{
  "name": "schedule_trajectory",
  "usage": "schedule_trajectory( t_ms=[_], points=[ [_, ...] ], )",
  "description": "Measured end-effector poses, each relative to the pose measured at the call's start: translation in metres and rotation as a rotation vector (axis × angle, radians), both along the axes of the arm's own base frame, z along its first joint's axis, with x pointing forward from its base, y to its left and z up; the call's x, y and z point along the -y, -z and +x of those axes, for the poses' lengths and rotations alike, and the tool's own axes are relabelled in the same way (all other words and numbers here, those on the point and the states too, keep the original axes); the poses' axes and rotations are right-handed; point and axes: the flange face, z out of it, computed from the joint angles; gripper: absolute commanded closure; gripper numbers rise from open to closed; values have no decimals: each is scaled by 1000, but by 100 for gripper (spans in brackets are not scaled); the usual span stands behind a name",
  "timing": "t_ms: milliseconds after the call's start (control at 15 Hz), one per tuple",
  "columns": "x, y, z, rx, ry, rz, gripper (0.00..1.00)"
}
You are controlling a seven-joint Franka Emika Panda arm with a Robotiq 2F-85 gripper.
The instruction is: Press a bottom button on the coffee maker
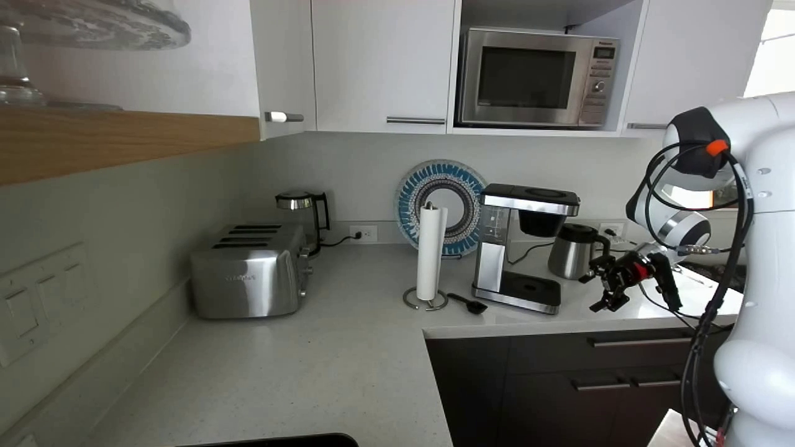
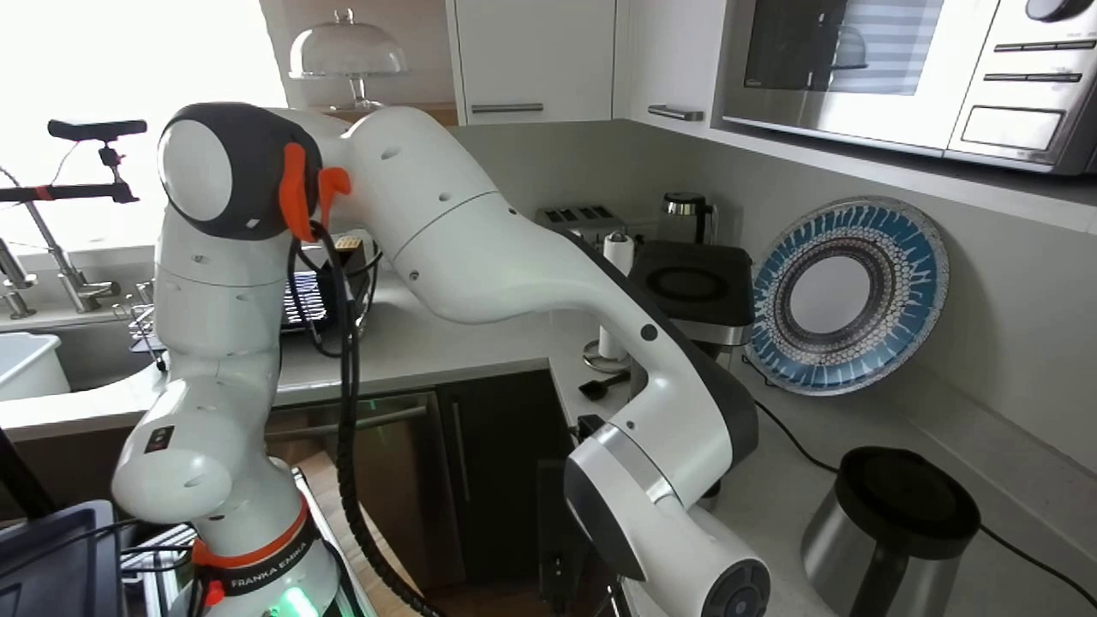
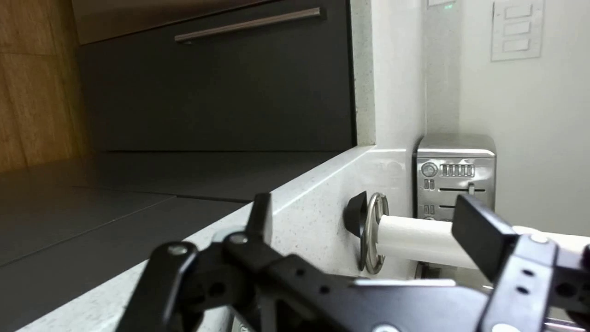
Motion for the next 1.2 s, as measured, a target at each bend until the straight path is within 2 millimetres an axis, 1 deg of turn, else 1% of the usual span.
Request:
schedule_trajectory(
  t_ms=[67,133,200,267,667,800,867,1067,1200],
  points=[
    [3,2,3,1,-6,5,0],
    [7,5,5,0,-10,7,25],
    [11,9,8,-2,-11,8,28],
    [15,13,10,-3,-11,9,35],
    [38,35,20,-3,-17,11,83],
    [45,41,23,-2,-17,10,96],
    [48,43,25,-4,-17,10,100],
    [53,50,29,-14,-18,14,100],
    [53,55,33,-22,-21,16,100]
  ],
)
